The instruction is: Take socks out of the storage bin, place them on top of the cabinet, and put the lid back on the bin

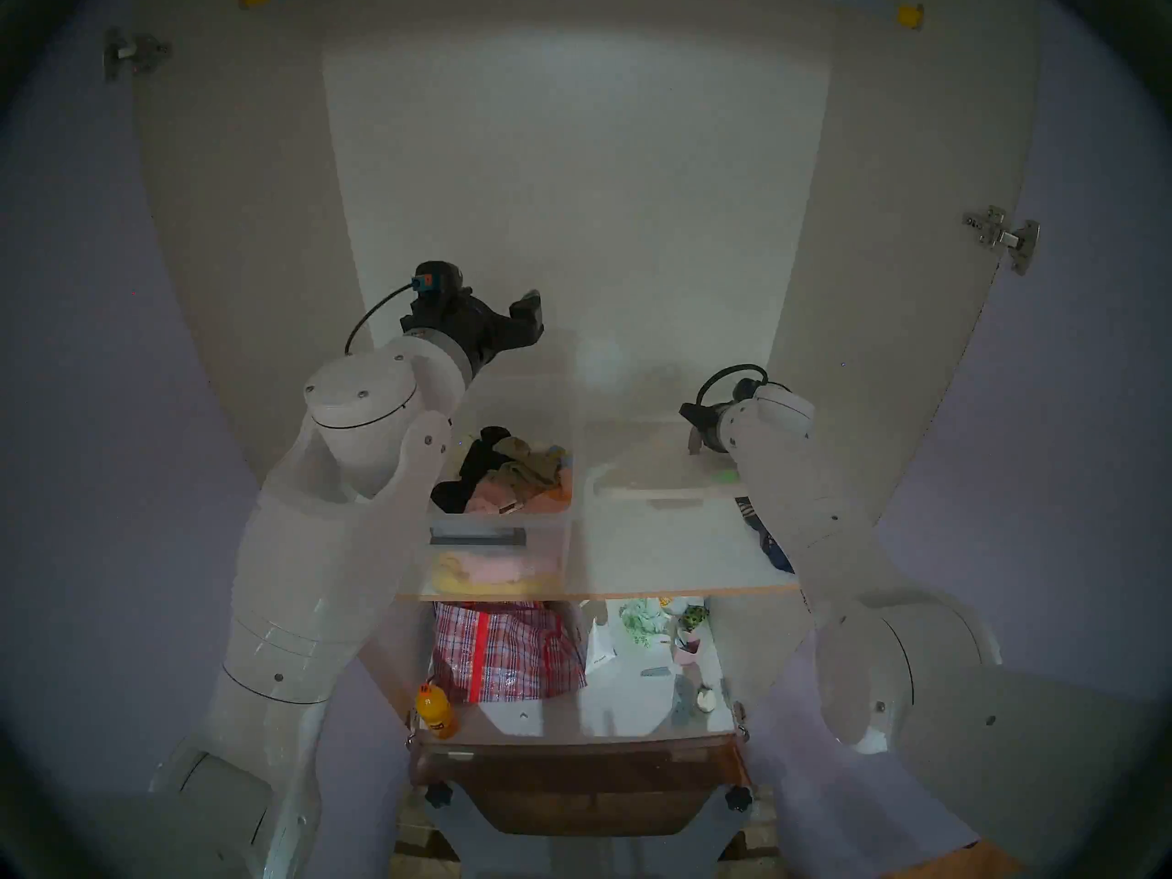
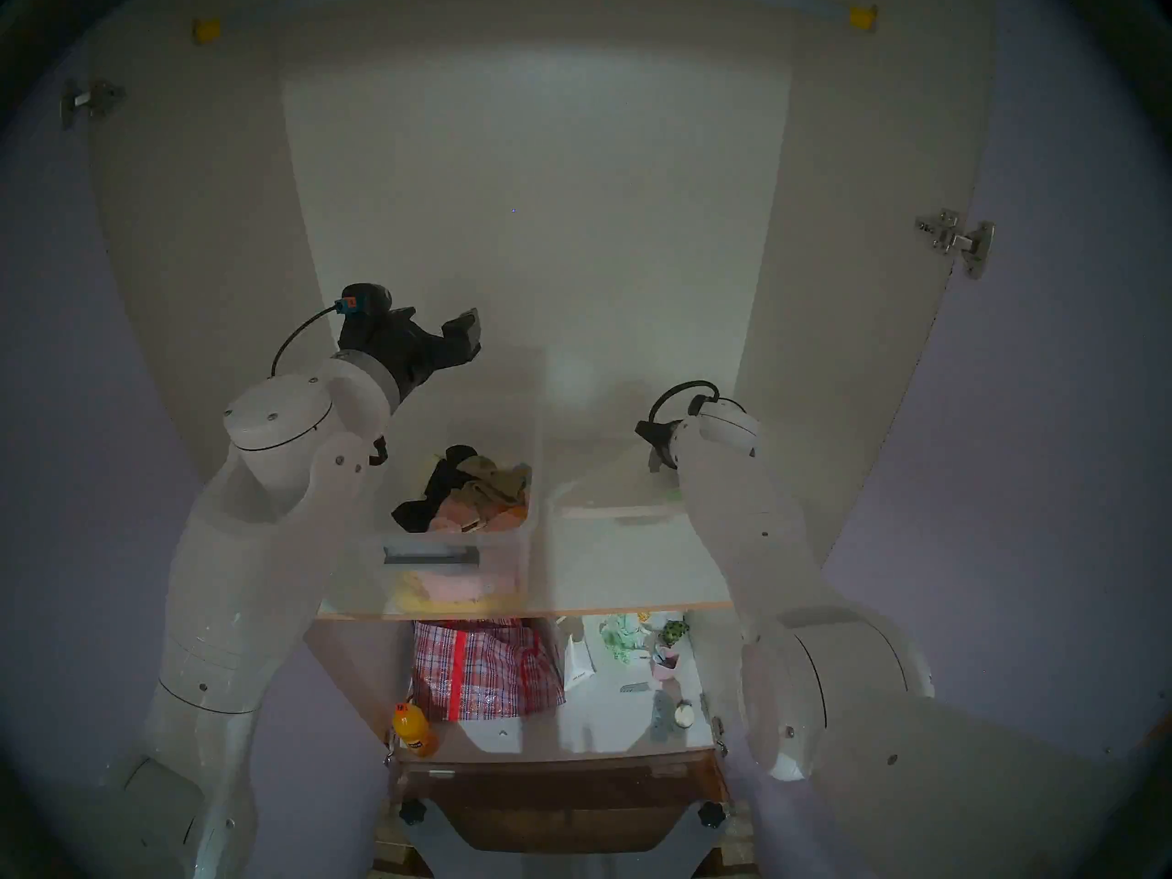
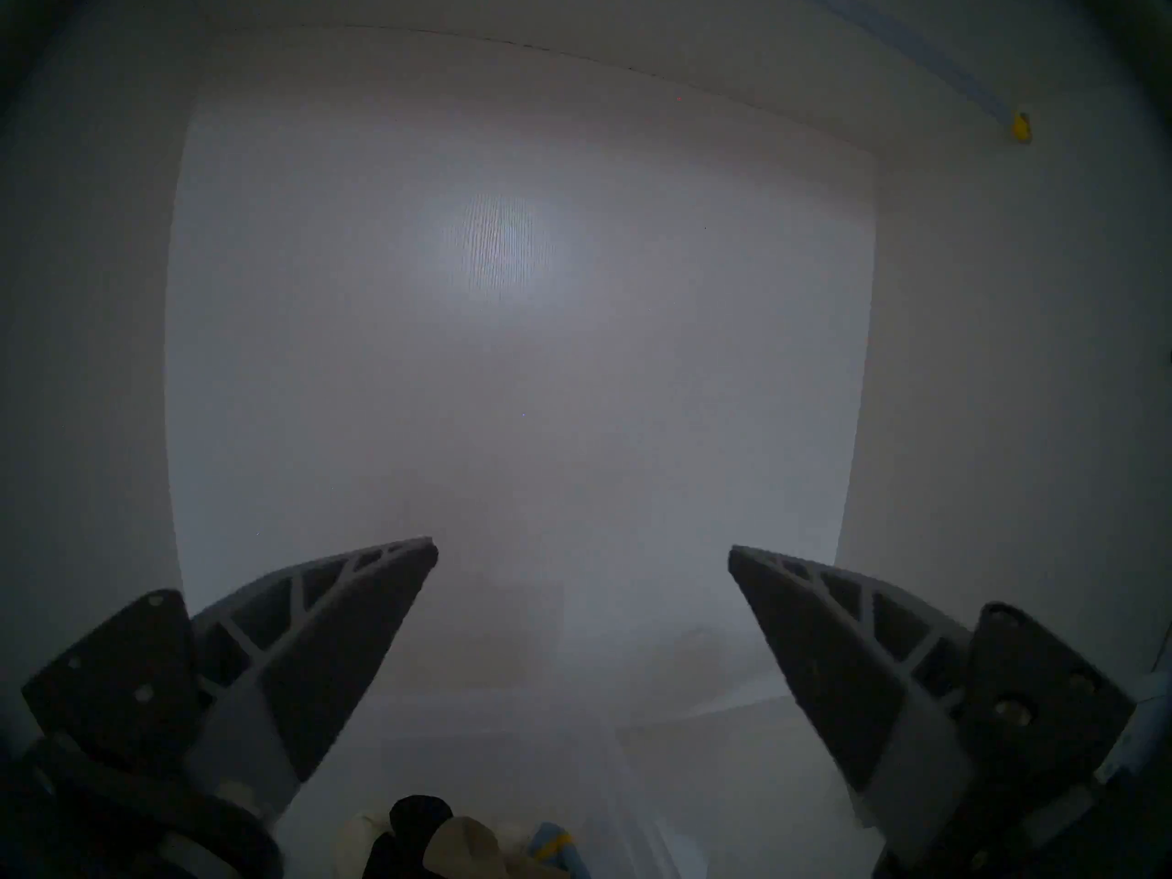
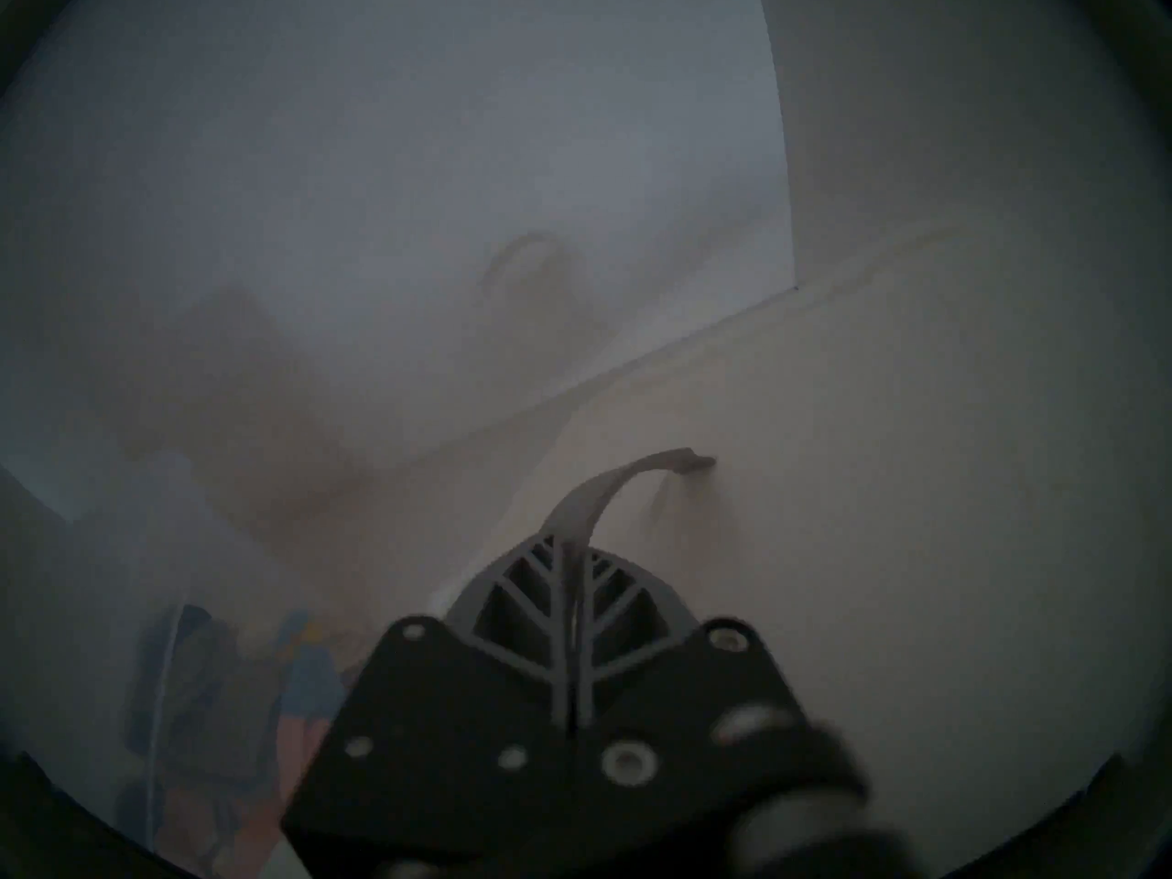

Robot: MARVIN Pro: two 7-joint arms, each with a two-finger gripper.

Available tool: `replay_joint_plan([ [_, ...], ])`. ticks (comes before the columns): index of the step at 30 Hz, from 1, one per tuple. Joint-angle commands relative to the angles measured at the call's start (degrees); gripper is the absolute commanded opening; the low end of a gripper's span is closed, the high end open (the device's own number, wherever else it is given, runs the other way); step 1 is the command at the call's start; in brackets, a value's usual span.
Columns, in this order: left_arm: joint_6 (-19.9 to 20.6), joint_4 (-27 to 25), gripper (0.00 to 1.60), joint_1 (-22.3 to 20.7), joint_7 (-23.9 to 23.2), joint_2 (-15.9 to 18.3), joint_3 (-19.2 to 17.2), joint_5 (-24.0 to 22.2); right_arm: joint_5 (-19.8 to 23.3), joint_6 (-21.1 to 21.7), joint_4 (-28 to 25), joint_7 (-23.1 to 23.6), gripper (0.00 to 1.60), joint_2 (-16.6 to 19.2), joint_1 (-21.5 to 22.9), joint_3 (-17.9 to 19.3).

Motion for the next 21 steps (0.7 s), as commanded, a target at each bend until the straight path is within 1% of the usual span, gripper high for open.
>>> replay_joint_plan([
  [1,-0.6,-1.5,1.60,-1.2,-0.3,-0.1,-0.2,0.0,1.5,0.9,-4.5,0.4,0.00,-0.6,2.2,1.3],
  [6,-0.5,-1.5,1.60,-1.2,-0.3,-0.2,-0.2,0.0,2.0,0.9,-7.2,0.5,0.00,-1.2,2.6,2.0],
  [11,-0.5,-1.5,1.60,-1.2,-0.2,-0.2,-0.2,0.0,3.0,2.5,-10.3,0.6,0.00,-1.9,2.6,2.8],
  [16,-0.6,-1.5,1.60,-1.2,-0.2,-0.2,-0.2,0.0,3.6,3.5,-14.2,0.2,0.00,-2.7,2.0,3.1],
  [21,-0.6,-1.5,1.60,-1.2,-0.2,-0.2,-0.2,0.0,4.5,5.4,-19.4,-0.1,0.00,-3.7,1.2,3.6],
])
